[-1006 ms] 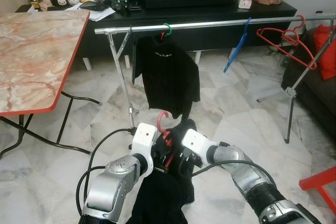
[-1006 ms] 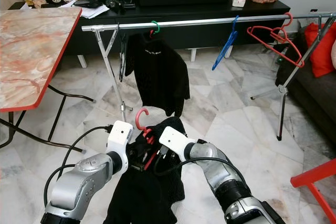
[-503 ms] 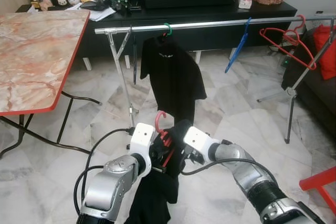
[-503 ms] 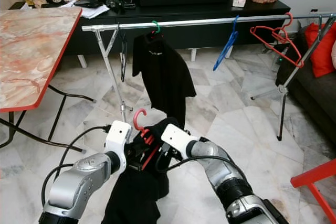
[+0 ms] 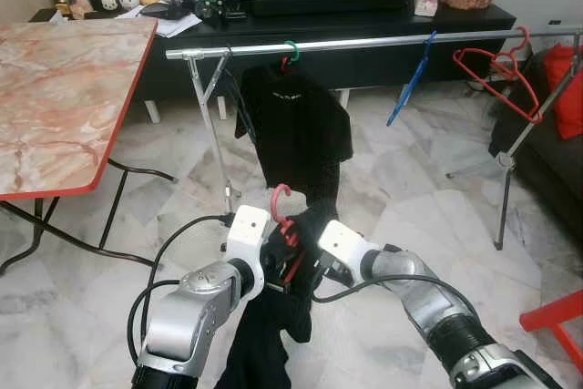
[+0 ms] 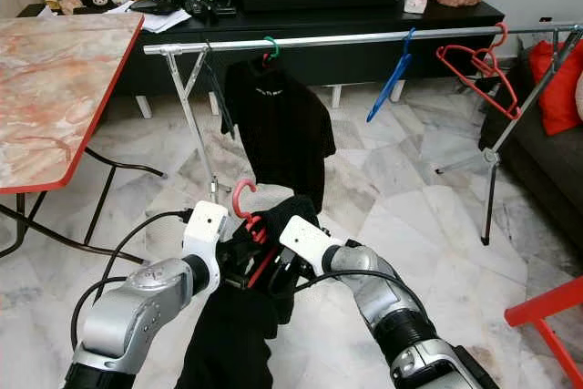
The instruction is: Hang hanger
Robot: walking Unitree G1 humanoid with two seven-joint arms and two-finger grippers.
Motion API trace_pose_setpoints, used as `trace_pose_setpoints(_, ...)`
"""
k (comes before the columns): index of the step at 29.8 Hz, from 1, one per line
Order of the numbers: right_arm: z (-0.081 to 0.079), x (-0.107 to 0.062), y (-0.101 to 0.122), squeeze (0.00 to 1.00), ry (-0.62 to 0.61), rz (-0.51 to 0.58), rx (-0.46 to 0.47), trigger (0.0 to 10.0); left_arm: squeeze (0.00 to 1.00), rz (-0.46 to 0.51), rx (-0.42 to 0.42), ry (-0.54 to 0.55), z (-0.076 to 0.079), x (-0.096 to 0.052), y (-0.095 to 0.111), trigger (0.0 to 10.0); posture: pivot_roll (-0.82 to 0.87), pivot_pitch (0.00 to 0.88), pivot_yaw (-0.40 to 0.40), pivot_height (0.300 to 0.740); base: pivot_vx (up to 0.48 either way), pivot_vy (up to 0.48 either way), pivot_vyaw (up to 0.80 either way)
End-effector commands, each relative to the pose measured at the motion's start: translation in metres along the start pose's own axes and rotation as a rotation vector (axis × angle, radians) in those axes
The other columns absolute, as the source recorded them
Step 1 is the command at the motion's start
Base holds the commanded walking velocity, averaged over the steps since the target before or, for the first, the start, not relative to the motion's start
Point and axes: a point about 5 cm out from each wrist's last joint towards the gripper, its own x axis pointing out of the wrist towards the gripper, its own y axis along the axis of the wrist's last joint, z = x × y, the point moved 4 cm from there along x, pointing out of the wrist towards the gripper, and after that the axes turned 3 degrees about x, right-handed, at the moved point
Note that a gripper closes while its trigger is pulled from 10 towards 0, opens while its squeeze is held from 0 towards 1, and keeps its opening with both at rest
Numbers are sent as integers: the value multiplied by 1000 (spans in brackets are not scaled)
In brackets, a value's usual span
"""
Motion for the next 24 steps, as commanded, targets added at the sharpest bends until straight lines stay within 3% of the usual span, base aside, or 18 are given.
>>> trace_pose_setpoints(1,3,-1,5,0,-9,12,-6,5333,0,62,18,-21,6,-4,18,10000,22,0,-2,740,0,0,0)
trace_pose_setpoints(2,4,-1,6,0,-18,11,-7,10000,0,63,17,-21,6,-4,18,10000,23,0,-2,740,0,0,0)
trace_pose_setpoints(3,4,0,6,0,-20,12,-6,9333,0,63,18,-21,6,-4,18,10000,23,0,-2,740,0,0,0)
trace_pose_setpoints(4,4,0,6,0,-20,14,-4,0,0,63,18,-21,6,-4,18,10000,24,0,-3,740,0,0,0)
trace_pose_setpoints(24,2,0,6,0,0,10,1,0,0,55,16,-21,5,-4,17,10000,25,0,0,740,0,0,0)
